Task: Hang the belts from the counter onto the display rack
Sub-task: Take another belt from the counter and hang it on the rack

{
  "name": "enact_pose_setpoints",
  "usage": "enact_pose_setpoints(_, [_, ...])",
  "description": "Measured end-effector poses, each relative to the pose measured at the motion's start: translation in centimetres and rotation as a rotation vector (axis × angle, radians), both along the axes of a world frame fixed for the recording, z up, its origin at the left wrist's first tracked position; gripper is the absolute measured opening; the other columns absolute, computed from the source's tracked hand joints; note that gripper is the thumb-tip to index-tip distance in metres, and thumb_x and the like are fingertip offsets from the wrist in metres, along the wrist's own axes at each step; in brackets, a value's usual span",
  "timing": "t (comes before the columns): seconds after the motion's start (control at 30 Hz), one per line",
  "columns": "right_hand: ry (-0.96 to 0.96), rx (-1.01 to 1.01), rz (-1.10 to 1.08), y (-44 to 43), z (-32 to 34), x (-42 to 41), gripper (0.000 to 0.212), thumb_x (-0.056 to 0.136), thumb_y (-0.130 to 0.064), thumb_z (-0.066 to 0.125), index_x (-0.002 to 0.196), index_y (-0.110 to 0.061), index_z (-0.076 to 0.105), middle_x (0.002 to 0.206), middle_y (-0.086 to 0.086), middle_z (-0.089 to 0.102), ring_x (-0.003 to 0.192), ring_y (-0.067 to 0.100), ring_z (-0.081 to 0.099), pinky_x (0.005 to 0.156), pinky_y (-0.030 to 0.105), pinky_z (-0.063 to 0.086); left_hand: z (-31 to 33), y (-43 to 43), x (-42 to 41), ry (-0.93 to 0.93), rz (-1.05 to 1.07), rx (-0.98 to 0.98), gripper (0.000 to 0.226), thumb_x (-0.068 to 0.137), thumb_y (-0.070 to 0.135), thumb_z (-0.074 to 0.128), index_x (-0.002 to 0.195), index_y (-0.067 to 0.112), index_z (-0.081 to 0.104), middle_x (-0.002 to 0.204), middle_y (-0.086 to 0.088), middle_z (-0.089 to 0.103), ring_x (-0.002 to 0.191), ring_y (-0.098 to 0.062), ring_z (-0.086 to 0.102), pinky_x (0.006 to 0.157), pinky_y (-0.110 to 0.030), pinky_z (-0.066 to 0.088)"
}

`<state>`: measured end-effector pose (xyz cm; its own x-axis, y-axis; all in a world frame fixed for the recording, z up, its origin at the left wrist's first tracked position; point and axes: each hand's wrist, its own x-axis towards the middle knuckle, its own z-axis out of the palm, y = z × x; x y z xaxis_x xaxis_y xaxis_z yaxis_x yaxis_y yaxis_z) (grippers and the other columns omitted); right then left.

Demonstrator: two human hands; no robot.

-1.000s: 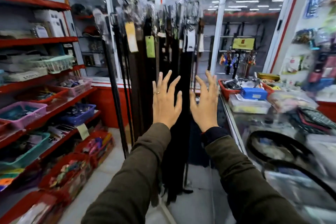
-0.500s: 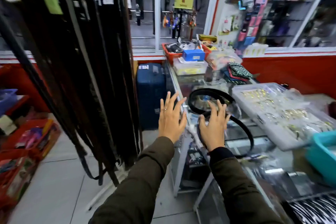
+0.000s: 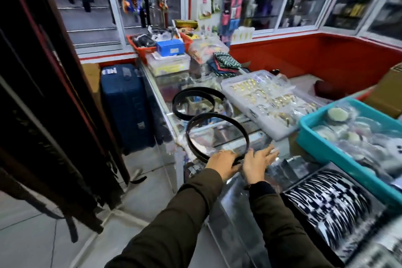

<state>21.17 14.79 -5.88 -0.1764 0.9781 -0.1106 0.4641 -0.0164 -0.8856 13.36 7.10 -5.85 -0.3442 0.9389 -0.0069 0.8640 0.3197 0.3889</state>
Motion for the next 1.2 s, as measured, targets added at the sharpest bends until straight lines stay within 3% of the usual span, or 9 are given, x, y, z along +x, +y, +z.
enact_pose_setpoints(0.17, [0.12, 0.049, -0.053, -1.3, -1.1, 1.3, 0.073, 0.092, 0.012, 0.038, 0.153, 0.008, -0.002, 0.161, 0.027, -0.022, 0.152, 0.033, -0.001, 0.11, 0.013, 0.008, 0.1, 0.3, 0.8, -0.106, 0.118, 0.087, 0.031, 0.101, 0.028, 0.05, 0.122, 0.016, 0.069, 0.118, -0.015, 0.069, 0.111, -0.037, 0.064, 0.09, -0.043, 0.053])
enact_pose_setpoints(0.27, [0.227, -0.036, -0.033, -1.2, -1.7, 1.3, 0.066, 0.096, 0.003, 0.048, 0.153, 0.007, 0.015, 0.159, 0.03, 0.021, 0.145, 0.035, 0.032, 0.118, 0.029, 0.025, 0.4, 0.0, 1.4, -0.161, 0.179, 0.179, 0.029, 0.1, 0.029, 0.052, 0.12, 0.02, 0.072, 0.118, -0.01, 0.073, 0.11, -0.034, 0.065, 0.09, -0.039, 0.052])
enact_pose_setpoints(0.33, [0.374, -0.175, -0.001, -1.0, -1.7, 0.9, 0.045, 0.098, -0.003, 0.052, 0.139, 0.008, 0.041, 0.137, 0.03, 0.054, 0.117, 0.03, 0.057, 0.09, 0.03, 0.055, 0.6, -0.4, 1.5, -0.211, 0.238, 0.234, 0.029, 0.099, 0.029, 0.053, 0.119, 0.022, 0.073, 0.117, -0.007, 0.074, 0.109, -0.03, 0.066, 0.091, -0.038, 0.053])
enact_pose_setpoints(0.43, [0.655, -0.356, 0.034, -1.1, -0.8, 0.4, 0.035, 0.095, -0.003, 0.06, 0.127, 0.006, 0.053, 0.119, 0.024, 0.062, 0.092, 0.026, 0.065, 0.059, 0.019, 0.059, 1.3, -1.3, 1.0, -0.316, 0.332, 0.323, 0.028, 0.097, 0.032, 0.057, 0.118, 0.026, 0.074, 0.114, -0.003, 0.077, 0.106, -0.026, 0.069, 0.091, -0.037, 0.057])
enact_pose_setpoints(0.6, [0.843, -0.439, 0.163, -2.4, 2.4, -1.0, 0.041, 0.083, 0.002, 0.073, 0.122, 0.003, 0.059, 0.118, 0.024, 0.068, 0.093, 0.028, 0.071, 0.067, 0.026, 0.063, 2.8, -3.7, -0.6, -0.387, 0.43, 0.506, 0.028, 0.093, 0.035, 0.06, 0.113, 0.025, 0.077, 0.107, 0.002, 0.079, 0.099, -0.015, 0.073, 0.087, -0.033, 0.059])
enact_pose_setpoints(0.93, [0.704, -0.266, 0.609, -9.1, 8.6, -9.0, 0.031, 0.076, -0.007, 0.082, 0.104, -0.002, 0.072, 0.092, 0.008, 0.074, 0.086, 0.024, 0.071, 0.072, 0.029, 0.063, 6.0, -12.7, -4.7, -0.287, 0.738, 0.959, 0.024, 0.095, 0.018, 0.065, 0.114, 0.007, 0.075, 0.106, -0.007, 0.075, 0.097, -0.015, 0.069, 0.087, -0.028, 0.056])
enact_pose_setpoints(1.07, [0.682, -0.169, 0.792, -12.5, 10.8, -12.1, 0.034, 0.072, -0.016, 0.087, 0.104, -0.011, 0.076, 0.108, 0.016, 0.074, 0.097, 0.029, 0.075, 0.078, 0.039, 0.062, 7.3, -16.3, -5.5, -0.137, 0.855, 1.054, 0.027, 0.099, 0.026, 0.061, 0.121, 0.019, 0.072, 0.129, -0.001, 0.057, 0.107, -0.01, 0.057, 0.093, -0.021, 0.05])
enact_pose_setpoints(1.13, [0.687, -0.139, 0.891, -14.2, 11.9, -13.1, 0.029, 0.076, -0.01, 0.083, 0.104, -0.015, 0.075, 0.101, 0.01, 0.075, 0.094, 0.025, 0.075, 0.076, 0.036, 0.063, 7.7, -18.0, -5.8, -0.103, 0.907, 1.071, 0.027, 0.1, 0.032, 0.059, 0.124, 0.029, 0.069, 0.139, 0.008, 0.042, 0.106, -0.006, 0.049, 0.093, -0.011, 0.044])
enact_pose_setpoints(1.2, [0.657, -0.049, 0.961, -15.9, 12.8, -13.9, 0.036, 0.078, -0.014, 0.082, 0.113, -0.012, 0.073, 0.091, 0.004, 0.076, 0.09, 0.02, 0.075, 0.075, 0.025, 0.06, 8.2, -19.7, -6.4, -0.065, 0.934, 1.117, 0.026, 0.098, 0.032, 0.061, 0.123, 0.03, 0.07, 0.133, 0.007, 0.045, 0.104, -0.008, 0.049, 0.092, -0.016, 0.045])
